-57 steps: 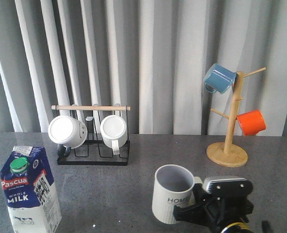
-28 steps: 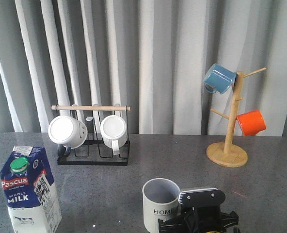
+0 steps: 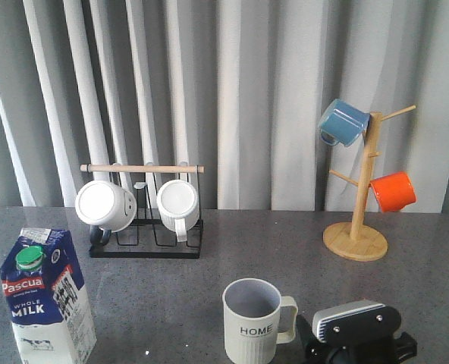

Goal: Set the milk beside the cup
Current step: 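Grasp the white HOME mug with the right gripper and slide it toward the milk carton, then open the right gripper and withdraw it from the mug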

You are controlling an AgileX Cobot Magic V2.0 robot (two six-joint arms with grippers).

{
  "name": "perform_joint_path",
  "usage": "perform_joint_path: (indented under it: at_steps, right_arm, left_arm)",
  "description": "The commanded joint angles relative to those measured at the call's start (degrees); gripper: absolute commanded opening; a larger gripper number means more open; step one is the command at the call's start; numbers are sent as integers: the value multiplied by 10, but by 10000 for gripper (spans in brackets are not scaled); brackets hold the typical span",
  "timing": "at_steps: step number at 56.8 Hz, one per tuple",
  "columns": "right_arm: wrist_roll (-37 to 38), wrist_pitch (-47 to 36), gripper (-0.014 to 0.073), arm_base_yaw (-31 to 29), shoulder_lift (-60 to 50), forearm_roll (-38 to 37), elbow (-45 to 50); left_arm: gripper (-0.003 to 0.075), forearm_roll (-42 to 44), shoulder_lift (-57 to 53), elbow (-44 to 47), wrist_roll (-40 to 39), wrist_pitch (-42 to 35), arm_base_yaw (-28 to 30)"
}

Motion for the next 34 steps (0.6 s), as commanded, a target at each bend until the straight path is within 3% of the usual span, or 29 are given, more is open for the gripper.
perform_joint_path:
  at_steps: [1,14,34]
  right_arm:
    - [-48,13,346,-21,-88,-57,-6]
    - [2,227,346,-136,-245,-190,-55]
    - [222,332,314,-272,-408,-432,-71]
  left_arm:
    - [533,-1,2,-20,-6,-44,-2]
    - [533,-1,2,-20,-6,-44,-2]
    - [533,-1,2,-20,-6,-44,-2]
